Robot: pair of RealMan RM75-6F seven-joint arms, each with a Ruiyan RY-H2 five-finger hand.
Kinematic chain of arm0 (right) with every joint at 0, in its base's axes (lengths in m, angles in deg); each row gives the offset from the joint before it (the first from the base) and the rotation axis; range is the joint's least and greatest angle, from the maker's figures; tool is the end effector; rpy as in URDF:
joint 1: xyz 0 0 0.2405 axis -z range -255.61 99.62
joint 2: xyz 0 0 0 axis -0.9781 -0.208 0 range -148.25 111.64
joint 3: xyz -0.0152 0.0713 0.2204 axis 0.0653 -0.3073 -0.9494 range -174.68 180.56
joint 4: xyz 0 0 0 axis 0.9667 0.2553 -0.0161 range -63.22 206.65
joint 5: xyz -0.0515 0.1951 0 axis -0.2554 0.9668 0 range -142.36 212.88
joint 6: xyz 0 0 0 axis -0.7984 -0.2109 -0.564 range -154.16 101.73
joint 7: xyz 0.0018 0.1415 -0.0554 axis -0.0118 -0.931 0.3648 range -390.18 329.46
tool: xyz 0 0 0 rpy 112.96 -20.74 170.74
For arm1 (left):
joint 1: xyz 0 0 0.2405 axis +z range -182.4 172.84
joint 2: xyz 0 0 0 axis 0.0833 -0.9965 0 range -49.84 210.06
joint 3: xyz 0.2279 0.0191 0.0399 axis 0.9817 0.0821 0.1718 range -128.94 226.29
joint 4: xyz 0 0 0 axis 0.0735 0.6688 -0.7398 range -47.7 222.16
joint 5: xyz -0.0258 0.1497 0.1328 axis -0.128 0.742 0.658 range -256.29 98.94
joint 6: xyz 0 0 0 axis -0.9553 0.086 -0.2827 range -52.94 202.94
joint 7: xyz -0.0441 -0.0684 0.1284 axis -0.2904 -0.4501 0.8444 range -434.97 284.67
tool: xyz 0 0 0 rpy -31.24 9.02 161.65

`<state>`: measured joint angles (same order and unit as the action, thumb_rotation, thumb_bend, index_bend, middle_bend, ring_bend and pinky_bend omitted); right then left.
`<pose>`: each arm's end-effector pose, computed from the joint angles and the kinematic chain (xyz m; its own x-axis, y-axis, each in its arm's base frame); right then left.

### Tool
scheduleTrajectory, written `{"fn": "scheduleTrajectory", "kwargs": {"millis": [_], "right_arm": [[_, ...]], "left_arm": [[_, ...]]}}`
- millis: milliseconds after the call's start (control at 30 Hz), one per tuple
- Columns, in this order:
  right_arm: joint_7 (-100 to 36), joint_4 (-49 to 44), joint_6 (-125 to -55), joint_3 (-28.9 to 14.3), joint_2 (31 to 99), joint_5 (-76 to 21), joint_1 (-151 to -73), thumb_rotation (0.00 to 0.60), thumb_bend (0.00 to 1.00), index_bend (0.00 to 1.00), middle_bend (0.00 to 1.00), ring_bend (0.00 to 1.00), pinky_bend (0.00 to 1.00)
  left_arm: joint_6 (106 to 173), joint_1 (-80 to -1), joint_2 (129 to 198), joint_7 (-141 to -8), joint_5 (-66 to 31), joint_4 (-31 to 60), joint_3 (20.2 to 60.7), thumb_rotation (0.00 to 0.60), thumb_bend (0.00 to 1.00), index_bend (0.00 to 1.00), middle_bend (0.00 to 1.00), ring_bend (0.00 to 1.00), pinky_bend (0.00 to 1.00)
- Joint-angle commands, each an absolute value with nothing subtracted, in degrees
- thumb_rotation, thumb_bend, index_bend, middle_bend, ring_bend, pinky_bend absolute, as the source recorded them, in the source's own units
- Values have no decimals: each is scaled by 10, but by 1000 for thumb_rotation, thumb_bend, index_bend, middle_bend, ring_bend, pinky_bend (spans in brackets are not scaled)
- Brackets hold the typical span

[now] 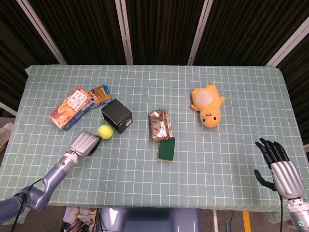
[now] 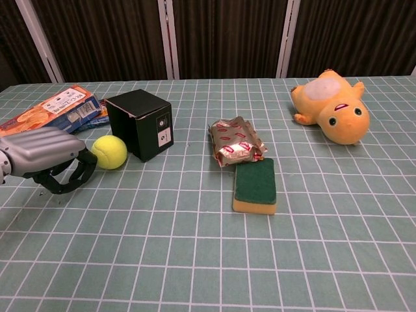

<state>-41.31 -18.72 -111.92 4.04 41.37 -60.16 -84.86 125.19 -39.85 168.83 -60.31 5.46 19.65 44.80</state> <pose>-0.2760 -0.1810 0.1633 0.3398 -0.0698 0.9379 -0.9280 -0.1869 0.3223 -0.2200 0.3186 -0.0149 0.7327 0.2172 0.6449 0.6530 -0.4911 -0.5765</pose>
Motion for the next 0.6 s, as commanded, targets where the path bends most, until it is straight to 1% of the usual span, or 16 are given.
{"fn": "scheduleTrajectory", "kwargs": {"millis": [33,300,400,533,600], "right_arm": [[-413,-187,-1119,40,414,-602,-849,600,429,0,0,0,0],[-412,-186,-1115,40,415,-600,-850,600,430,0,0,0,0],[-414,-186,-1116,38,414,-597,-850,600,429,0,0,0,0],[-414,-186,-1113,38,413,-596,-850,600,429,0,0,0,0],[-414,-186,-1112,38,413,-596,-851,600,429,0,0,0,0]], "left_arm": [[1248,-403,1693,-604,48,203,444,600,436,523,571,653,746],[1234,-422,1714,-612,31,227,433,600,436,524,567,638,741],[1232,-429,1721,-615,31,236,431,600,437,523,548,593,724],[1230,-438,1729,-619,31,245,430,600,436,513,479,509,684],[1229,-441,1731,-622,32,246,430,600,436,504,457,492,660]]}}
